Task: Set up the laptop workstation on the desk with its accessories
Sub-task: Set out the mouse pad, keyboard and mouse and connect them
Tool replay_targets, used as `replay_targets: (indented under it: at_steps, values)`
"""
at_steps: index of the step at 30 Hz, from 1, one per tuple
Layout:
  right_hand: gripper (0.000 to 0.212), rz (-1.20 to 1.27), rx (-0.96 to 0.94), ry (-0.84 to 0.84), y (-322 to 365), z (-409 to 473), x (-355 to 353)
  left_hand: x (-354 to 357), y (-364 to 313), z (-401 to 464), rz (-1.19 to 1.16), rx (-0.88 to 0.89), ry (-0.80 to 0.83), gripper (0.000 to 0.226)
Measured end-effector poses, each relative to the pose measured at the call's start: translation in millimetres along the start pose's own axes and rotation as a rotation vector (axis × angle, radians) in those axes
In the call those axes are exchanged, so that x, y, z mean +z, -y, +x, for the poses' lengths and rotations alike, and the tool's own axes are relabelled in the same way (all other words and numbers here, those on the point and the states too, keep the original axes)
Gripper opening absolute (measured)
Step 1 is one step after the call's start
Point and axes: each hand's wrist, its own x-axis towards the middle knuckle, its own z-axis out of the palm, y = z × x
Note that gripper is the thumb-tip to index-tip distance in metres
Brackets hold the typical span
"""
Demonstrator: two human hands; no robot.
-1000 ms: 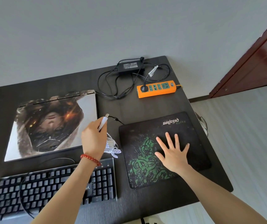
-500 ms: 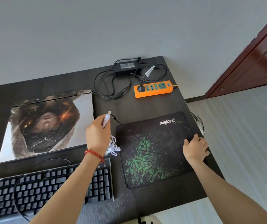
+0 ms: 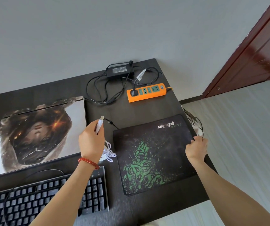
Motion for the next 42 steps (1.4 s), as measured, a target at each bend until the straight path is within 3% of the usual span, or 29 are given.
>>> replay_targets:
  at_steps: [4, 7, 9, 12, 15, 18, 20, 23, 26, 32, 37, 42]
  values:
    - [0.038, -0.17, 0.01, -0.009, 6, -4, 0, -5, 1, 3, -0.005, 0.008, 0.032, 0.041]
    - [0.042, -0.138, -0.195, -0.019, 29, -20, 0, -10, 6, 9, -0.102, -0.088, 0.101, 0.039]
    - [0.037, 0.08, -0.436, 0.152, 57, -44, 3, -15, 11, 17, -0.21, -0.211, 0.142, 0.028]
    - [0.047, 0.264, -0.702, 0.64, 107, -97, 16, -26, 23, 27, -0.325, -0.317, 0.218, 0.015]
    - [0.069, 0.188, -0.768, 0.904, 149, -138, 43, -36, 36, 32, -0.423, -0.42, 0.255, 0.021]
    - [0.083, 0.133, -0.722, 0.99, 173, -162, 70, -46, 51, 32, -0.562, -0.503, 0.277, 0.02]
    - [0.085, 0.067, -0.736, 0.974, 176, -168, 82, -49, 57, 31, -0.712, -0.551, 0.313, 0.019]
    - [0.066, 0.043, -0.732, 0.911, 177, -176, 87, -57, 64, 31, -0.817, -0.588, 0.353, 0.018]
    - [0.047, 0.025, -0.773, 0.834, 175, -177, 82, -63, 68, 35, -0.731, -0.557, 0.342, 0.017]
    - [0.039, 0.043, -0.785, 0.739, 166, -165, 40, -66, 81, 43, -0.503, -0.514, 0.306, 0.02]
    - [0.038, 0.101, -0.684, 0.526, 147, -138, 6, -63, 81, 27, -0.558, -0.531, 0.36, 0.005]
    - [0.033, -0.174, -0.8, 0.257, 107, -109, -5, -46, 86, 5, -0.379, -0.469, 0.486, 0.01]
